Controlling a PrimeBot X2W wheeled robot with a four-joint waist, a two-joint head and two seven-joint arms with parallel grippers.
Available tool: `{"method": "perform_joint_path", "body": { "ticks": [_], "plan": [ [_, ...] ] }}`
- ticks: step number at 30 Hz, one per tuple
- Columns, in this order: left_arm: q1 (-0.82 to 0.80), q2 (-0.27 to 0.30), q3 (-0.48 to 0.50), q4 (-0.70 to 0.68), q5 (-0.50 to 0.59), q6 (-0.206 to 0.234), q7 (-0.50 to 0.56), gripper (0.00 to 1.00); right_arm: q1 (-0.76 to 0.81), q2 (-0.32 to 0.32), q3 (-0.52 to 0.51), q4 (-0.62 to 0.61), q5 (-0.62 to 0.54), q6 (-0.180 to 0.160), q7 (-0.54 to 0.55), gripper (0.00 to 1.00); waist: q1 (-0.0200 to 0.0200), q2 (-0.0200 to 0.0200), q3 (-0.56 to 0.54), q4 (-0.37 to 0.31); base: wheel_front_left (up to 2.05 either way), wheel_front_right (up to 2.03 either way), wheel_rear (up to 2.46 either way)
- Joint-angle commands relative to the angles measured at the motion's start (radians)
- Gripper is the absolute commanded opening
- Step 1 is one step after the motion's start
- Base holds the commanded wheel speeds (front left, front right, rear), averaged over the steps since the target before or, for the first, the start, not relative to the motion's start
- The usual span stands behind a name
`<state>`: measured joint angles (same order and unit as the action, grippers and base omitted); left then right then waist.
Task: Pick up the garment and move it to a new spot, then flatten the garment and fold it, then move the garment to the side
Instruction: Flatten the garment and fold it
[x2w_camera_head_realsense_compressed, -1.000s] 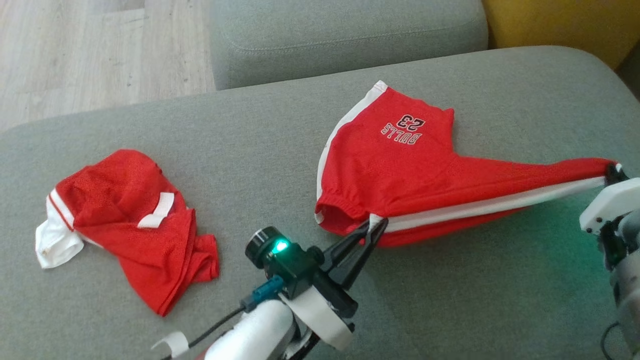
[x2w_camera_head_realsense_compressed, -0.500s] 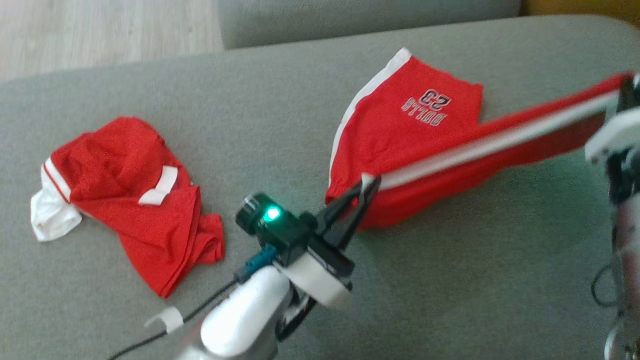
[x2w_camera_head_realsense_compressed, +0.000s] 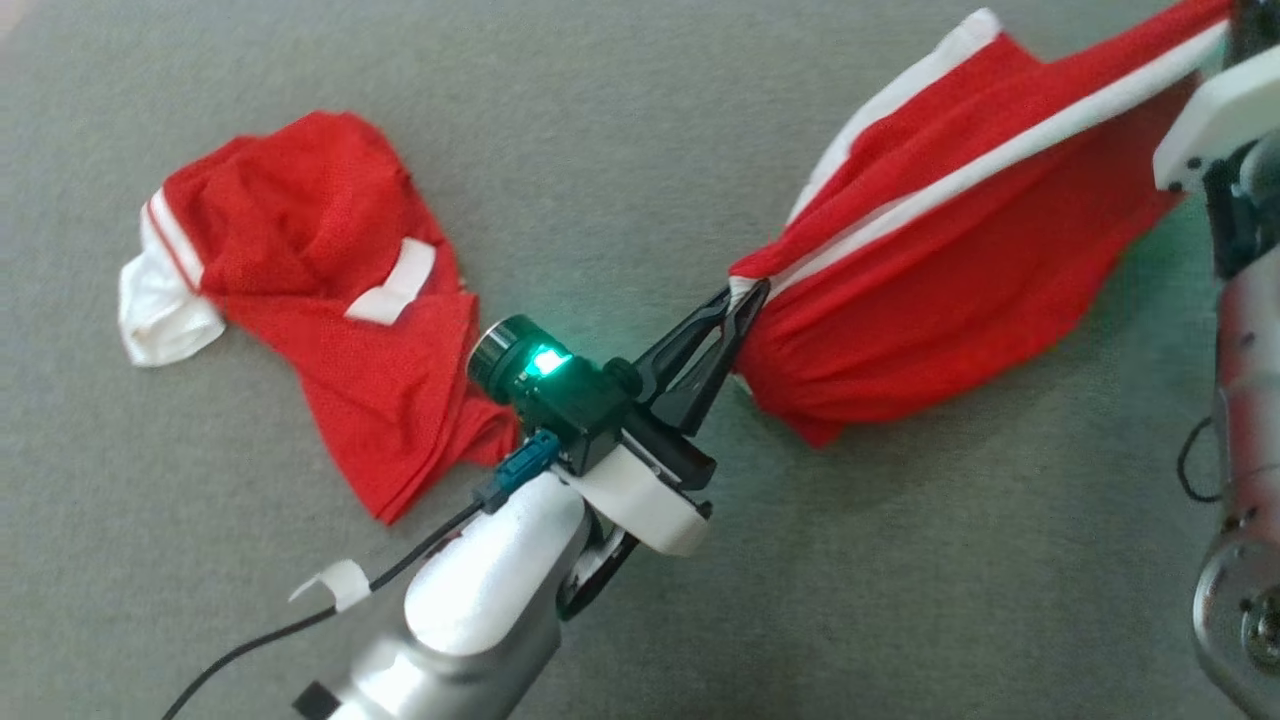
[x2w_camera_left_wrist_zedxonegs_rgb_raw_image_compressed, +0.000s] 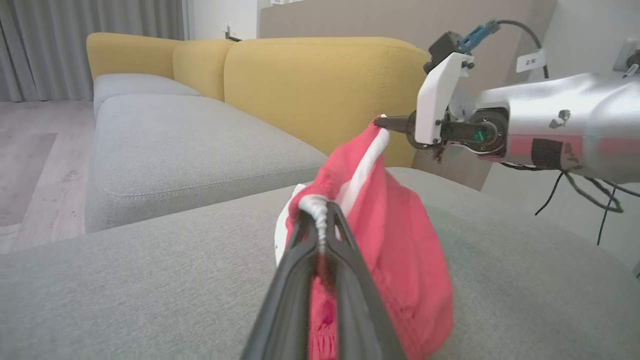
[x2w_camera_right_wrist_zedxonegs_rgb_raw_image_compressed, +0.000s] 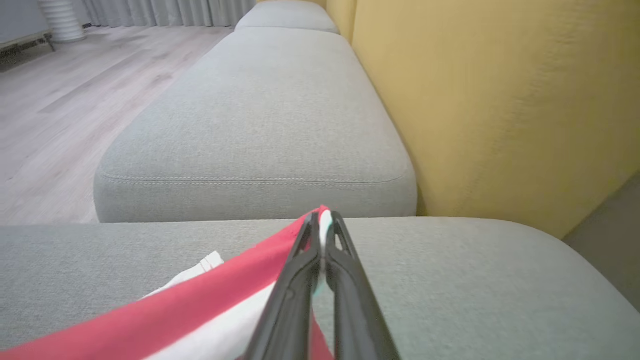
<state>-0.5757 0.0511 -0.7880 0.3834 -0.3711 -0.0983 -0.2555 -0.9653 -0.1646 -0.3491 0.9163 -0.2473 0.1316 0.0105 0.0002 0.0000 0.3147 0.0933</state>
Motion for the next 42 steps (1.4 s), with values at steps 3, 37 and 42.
{"method": "perform_joint_path", "body": {
  "ticks": [3, 37, 42],
  "plan": [
    [-0.047, 0.000, 0.008, -0.039, -0.020, 0.005, -0.006, 0.00, -0.066, 0.002, 0.030, 0.000, -0.032, -0.001, -0.005, 0.00, -0.0002, 0.0000, 0.047, 0.050, 0.00, 0.00, 0.00],
    [-0.051, 0.009, 0.187, -0.065, -0.008, 0.148, -0.006, 1.00, -0.154, 0.021, 0.016, 0.227, 0.041, -0.001, -0.263, 1.00, -0.0002, 0.0000, -0.083, -0.009, 0.00, 0.00, 0.00],
    [0.059, 0.043, 0.311, -0.135, 0.041, 0.168, -0.006, 1.00, 0.058, 0.064, 0.255, 0.021, 0.243, -0.001, -0.272, 1.00, -0.0002, 0.0000, -0.181, -0.053, 0.00, 0.00, 0.00]
  ]
}}
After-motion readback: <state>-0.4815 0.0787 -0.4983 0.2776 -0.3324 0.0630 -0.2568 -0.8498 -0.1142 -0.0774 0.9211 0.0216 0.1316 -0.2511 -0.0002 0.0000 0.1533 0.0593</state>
